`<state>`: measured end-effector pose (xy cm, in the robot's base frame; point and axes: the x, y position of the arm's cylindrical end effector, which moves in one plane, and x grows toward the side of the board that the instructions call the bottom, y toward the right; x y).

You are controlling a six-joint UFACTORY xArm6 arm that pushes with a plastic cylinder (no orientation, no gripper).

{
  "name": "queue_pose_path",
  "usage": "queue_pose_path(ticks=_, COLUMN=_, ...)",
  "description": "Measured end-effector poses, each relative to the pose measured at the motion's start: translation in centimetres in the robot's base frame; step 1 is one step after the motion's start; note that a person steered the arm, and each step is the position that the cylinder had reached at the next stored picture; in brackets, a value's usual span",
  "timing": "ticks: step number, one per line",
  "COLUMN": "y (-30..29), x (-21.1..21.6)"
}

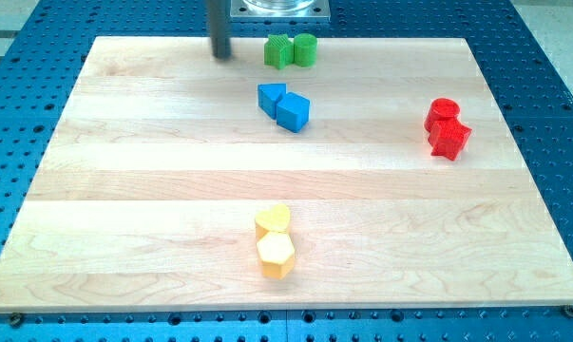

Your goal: Move both the blue blocks to the top left corner of the board

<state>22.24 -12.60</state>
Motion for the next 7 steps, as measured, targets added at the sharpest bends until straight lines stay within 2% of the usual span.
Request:
queue_pose_path(ticks=1, y=-5.2, x=-0.5)
queue_pose_path(ticks=6, y=-4.7, x=-1.4)
queue_pose_path(ticks=7, y=-2.9, x=1.3)
